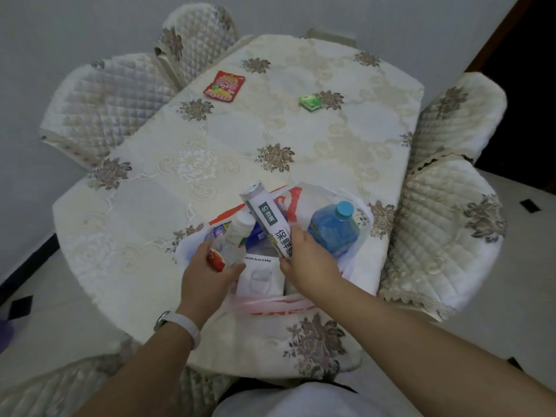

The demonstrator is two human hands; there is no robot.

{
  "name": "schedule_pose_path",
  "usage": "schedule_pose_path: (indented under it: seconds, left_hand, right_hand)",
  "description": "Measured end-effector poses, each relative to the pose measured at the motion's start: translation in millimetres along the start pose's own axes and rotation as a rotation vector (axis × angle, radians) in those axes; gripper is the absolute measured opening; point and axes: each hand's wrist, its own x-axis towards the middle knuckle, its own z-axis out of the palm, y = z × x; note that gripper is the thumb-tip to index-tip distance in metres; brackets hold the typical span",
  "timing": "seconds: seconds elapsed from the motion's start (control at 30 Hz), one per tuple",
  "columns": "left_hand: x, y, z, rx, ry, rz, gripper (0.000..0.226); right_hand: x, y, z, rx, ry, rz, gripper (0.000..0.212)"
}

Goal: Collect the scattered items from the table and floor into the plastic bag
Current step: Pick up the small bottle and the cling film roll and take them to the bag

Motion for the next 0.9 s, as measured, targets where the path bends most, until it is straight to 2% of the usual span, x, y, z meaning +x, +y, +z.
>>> schedule_pose_path:
  seconds: [0.13, 0.3, 0.5, 0.63, 0.9]
  left_hand:
    - [-6.0, -10.8, -9.0, 0.053, -0.073, 0.025, 0.062]
    - [-1.9, -17.3, -9.4, 0.164, -0.145, 0.069, 0.053]
    - [4.3, -22.8, 2.0, 0.397, -0.054, 0.18, 0.071]
    - [4.1, -28.6, 2.7, 0.494, -0.115, 0.254, 0.063]
    - [1.0, -32.3, -4.1, 0.484, -0.126, 0.332, 0.058]
  right_hand:
    - [2.6, -6.5, 5.5, -0.116, -0.049, 0.009, 0.055]
    - [6.8, -9.9, 7.1, -0.152, -0.063, 0.083, 0.047]
    - [9.0, -8.0, 14.2, -0.248, -0.058, 0.135, 0.041]
    - [11.2, -8.2, 18.1, -0.267, -0.064, 0.175, 0.037]
    - [4.7, -7.0, 27.1, -0.233, -0.015, 0.178, 0.039]
